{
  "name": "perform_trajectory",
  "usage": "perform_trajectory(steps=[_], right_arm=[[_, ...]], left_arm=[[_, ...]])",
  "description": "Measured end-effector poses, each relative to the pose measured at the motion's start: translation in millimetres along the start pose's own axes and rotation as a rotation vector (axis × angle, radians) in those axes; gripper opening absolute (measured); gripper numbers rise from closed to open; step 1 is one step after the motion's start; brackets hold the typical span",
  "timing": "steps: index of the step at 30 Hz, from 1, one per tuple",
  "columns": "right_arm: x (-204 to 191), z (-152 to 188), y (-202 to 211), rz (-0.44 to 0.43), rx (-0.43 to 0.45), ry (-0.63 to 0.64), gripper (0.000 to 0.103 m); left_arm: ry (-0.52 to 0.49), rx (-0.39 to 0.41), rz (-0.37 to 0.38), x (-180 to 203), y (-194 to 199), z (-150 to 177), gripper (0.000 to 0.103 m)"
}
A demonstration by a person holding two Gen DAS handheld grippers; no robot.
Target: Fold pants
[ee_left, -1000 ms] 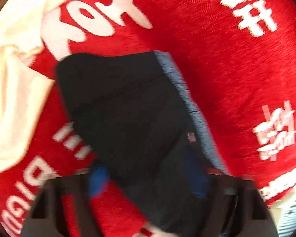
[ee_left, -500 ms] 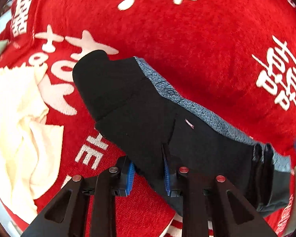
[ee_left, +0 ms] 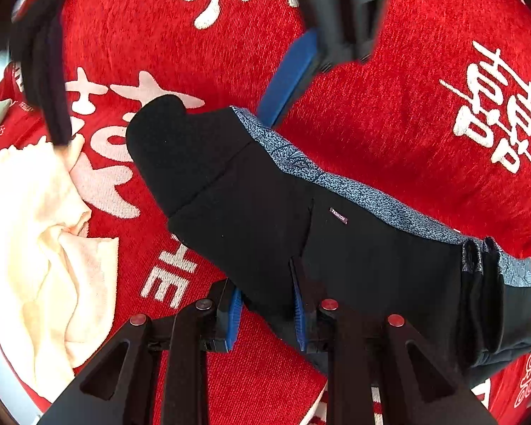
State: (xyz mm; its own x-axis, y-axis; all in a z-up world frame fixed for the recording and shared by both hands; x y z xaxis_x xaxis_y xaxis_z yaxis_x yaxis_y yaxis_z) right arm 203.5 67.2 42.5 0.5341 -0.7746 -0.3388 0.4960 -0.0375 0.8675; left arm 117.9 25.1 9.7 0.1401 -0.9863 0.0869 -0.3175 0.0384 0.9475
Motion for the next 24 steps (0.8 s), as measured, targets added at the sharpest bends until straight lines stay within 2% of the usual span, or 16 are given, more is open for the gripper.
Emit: perform_trajectory(steps=[2, 3, 4, 7, 9, 15, 22, 24], right_arm=[[-0.9, -4.1, -18.1, 0.021, -0.067, 0.001, 0.100], [1.5, -4.2, -24.2, 0.031, -0.087, -0.003, 0.089], [6.2, -2.5, -30.3, 0.043, -0.105, -0.014, 0.054], [21.0, 6.5, -27.2, 0.026, -0.058, -0.030, 0.020], [27.9, 15.1, -18.6, 0.008, -0.004, -0.036, 0.019], [56.4, 67.4, 21.0, -0.142, 0.216, -0.080, 0.018], [104.6, 166.5, 77.8, -0.349, 0.484, -0.143, 0.018], [121.5, 200.4, 87.8, -0.398, 0.556, -0.175, 0.018]], left_arm=[[-0.003, 0.003, -0.003, 0.4, -0.2, 0.2, 0.026], [-0.006, 0.003, -0.002, 1.0, -0.2, 0.1, 0.026], [-0.006, 0.001, 0.000, 1.2, -0.3, -0.1, 0.026], [-0.013, -0.008, 0.002, 3.3, -1.4, 0.9, 0.026], [-0.040, 0.010, 0.001, 10.0, 4.7, -0.4, 0.026], [-0.136, 0.069, 0.013, 41.5, 36.7, -5.2, 0.026], [-0.291, 0.155, 0.067, 100.9, 89.9, -7.5, 0.026], [-0.353, 0.168, 0.084, 129.0, 106.1, -4.9, 0.026]])
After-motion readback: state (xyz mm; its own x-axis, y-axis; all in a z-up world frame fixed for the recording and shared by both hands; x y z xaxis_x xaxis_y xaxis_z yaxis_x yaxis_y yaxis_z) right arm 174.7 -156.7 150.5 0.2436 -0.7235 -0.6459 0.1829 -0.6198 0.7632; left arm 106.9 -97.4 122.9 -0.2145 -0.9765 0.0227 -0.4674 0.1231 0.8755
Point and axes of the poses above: each gripper's, at about its wrist camera, not at the fingertips, and y roughly against the way its jaws point, x to its right, z to its underside, the point moved 5 cm from there along -y, roughly the way its jaws point, and after that the axes turned 10 degrees about -x, right-handed, at the moved point
